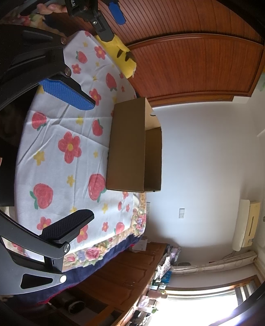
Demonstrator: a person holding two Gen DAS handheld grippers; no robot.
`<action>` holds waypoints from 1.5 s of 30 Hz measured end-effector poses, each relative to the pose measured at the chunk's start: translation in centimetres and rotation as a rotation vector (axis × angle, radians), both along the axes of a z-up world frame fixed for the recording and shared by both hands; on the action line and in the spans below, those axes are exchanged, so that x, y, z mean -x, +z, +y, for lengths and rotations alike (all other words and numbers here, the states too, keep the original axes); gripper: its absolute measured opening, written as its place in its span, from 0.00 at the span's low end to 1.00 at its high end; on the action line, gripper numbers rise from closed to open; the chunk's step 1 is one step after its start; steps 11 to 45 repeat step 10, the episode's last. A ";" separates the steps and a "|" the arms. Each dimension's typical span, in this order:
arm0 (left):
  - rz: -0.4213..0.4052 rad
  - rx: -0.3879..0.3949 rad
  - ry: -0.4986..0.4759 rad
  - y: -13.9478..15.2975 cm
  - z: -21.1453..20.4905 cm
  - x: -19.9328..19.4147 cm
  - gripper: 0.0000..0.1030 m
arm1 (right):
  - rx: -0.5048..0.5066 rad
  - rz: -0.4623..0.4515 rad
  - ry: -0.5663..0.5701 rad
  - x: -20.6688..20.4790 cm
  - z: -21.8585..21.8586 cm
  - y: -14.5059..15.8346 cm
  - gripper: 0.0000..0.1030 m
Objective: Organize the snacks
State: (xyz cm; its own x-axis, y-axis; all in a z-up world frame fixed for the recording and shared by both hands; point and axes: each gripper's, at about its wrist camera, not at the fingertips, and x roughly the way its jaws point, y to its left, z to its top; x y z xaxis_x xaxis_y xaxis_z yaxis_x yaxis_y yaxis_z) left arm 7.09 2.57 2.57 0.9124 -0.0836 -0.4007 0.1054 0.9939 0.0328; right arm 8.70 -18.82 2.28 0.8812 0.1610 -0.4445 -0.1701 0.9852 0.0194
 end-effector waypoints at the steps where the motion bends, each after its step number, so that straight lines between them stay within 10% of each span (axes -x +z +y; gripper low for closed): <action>1: 0.001 0.001 -0.002 0.0 0.0 0.0 1.00 | 0.001 0.000 0.000 0.0 0.0 0.0 0.97; 45: 0.000 0.001 0.000 0.0 0.0 0.0 1.00 | 0.001 0.000 -0.001 0.0 0.0 0.0 0.97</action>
